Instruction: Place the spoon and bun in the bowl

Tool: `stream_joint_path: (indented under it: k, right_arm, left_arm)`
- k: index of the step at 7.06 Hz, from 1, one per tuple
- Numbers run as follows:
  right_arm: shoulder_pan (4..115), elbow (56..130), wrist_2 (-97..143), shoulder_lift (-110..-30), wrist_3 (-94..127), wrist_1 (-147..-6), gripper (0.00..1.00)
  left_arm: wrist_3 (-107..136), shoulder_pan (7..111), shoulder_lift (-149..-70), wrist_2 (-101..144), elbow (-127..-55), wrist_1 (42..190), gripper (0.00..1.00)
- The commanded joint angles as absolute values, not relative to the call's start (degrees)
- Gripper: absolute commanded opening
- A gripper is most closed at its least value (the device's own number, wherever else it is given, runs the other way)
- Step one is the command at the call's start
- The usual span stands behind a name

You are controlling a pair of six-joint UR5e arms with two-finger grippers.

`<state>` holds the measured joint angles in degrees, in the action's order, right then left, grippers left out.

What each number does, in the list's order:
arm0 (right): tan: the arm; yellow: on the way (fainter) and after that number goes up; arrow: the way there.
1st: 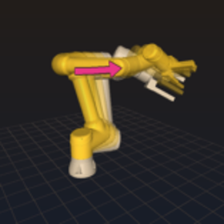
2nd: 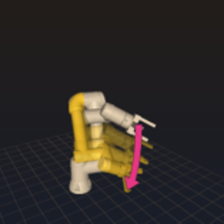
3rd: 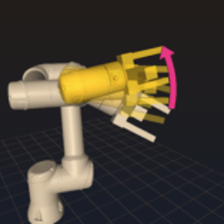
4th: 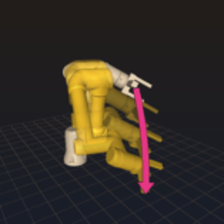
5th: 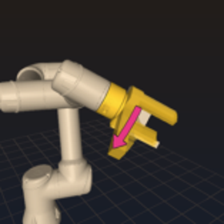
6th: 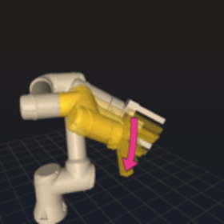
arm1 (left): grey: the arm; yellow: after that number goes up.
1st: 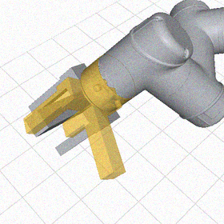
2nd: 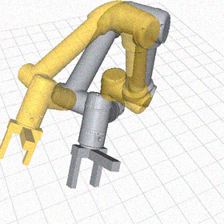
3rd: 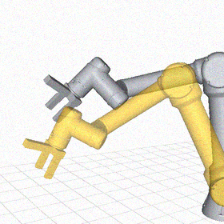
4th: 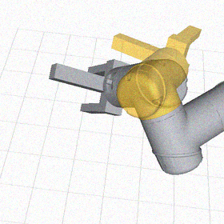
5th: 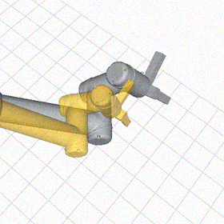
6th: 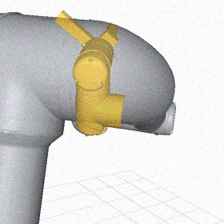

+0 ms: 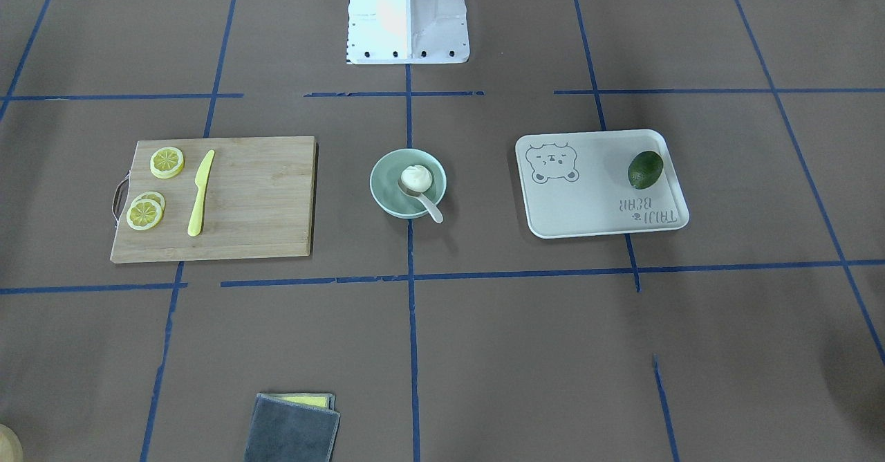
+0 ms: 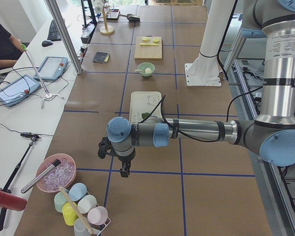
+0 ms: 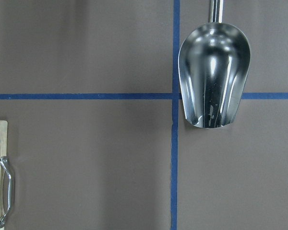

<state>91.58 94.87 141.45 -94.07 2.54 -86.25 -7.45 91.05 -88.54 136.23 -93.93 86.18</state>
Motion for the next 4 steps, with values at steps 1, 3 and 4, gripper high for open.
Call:
stream_joint_path:
  k: [1,3,4]
  right_arm:
    - [91.58,94.92,141.33,-93.87,2.9,-86.22,1.0]
    - [91.58,94.92,141.24,-93.52,2.9,-86.22,1.0]
    - [91.58,94.92,141.24,-93.52,2.9,-86.22,1.0]
  left_arm:
    - [-7.47,91.05,-88.51,136.23,-93.87,86.13,1.0]
    - [-7.47,91.05,-88.51,136.23,-93.87,86.22,1.0]
    - [-7.47,91.05,-88.51,136.23,-93.95,86.13,1.0]
